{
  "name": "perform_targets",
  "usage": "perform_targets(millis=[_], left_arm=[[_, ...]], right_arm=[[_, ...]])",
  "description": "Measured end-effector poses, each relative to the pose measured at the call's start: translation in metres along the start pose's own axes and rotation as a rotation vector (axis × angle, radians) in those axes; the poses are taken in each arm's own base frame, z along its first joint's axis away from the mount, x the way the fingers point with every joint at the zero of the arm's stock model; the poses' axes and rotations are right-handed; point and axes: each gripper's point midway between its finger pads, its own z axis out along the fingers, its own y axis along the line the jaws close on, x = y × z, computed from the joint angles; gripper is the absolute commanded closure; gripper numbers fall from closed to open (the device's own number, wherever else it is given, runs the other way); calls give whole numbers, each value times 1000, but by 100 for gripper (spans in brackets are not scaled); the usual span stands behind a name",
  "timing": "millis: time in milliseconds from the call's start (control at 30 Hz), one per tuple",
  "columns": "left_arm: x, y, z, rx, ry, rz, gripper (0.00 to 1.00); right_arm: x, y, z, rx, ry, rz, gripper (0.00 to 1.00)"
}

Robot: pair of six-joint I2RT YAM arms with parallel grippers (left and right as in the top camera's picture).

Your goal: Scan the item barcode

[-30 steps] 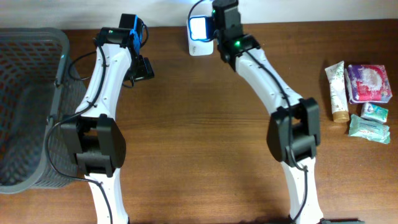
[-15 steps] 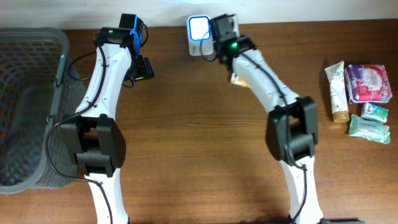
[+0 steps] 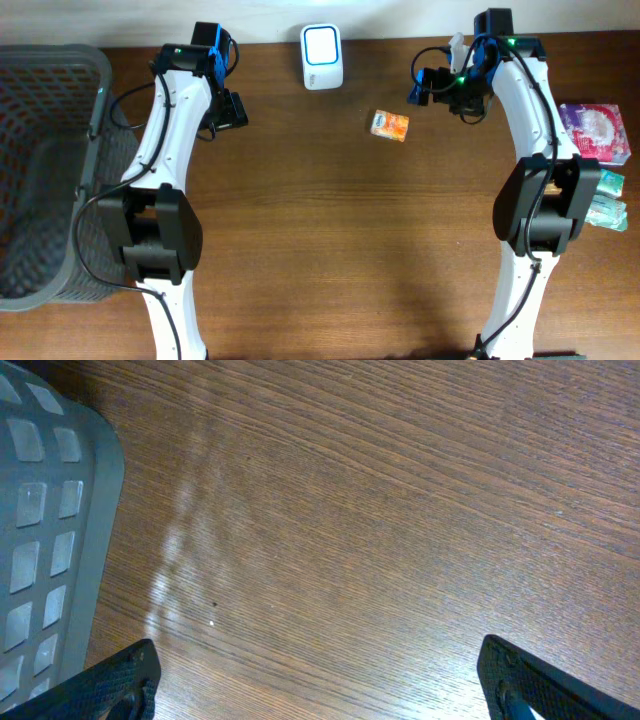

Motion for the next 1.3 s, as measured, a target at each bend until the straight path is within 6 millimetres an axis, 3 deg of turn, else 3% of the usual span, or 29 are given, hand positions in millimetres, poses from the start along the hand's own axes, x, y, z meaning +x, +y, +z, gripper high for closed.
perform_targets(millis=[133,233,300,433,733,833,900,1000,1133,1300], left_arm=[[0,0,0,0,0,0,1],[0,0,0,0,0,0,1],[0,0,0,0,0,0,1],[0,0,0,0,1,1,1],[0,0,0,0,0,0,1],[0,0,0,1,0,0,1],[0,0,0,0,1,0,1],[0,0,0,0,0,0,1],[0,0,0,0,1,0,1],[0,0,0,0,1,1,1]], right_arm=[[7,-8,1,46,26,-3,1],[15,-17,13,60,45,-52,2],[16,-18,26,38,34,-76,19],[14,-7,47,-78,-15,-111,23],[-3,4,50,-137,-97,-156,23],[-12,23,64,-156,-160,-229,23],[-6,38,76,-166,-157,-262,25],[17,44,89,-165,-89,-259,29],[49,45,89,-204,43,-197,37],[81,68,79,-354,174,-119,40]])
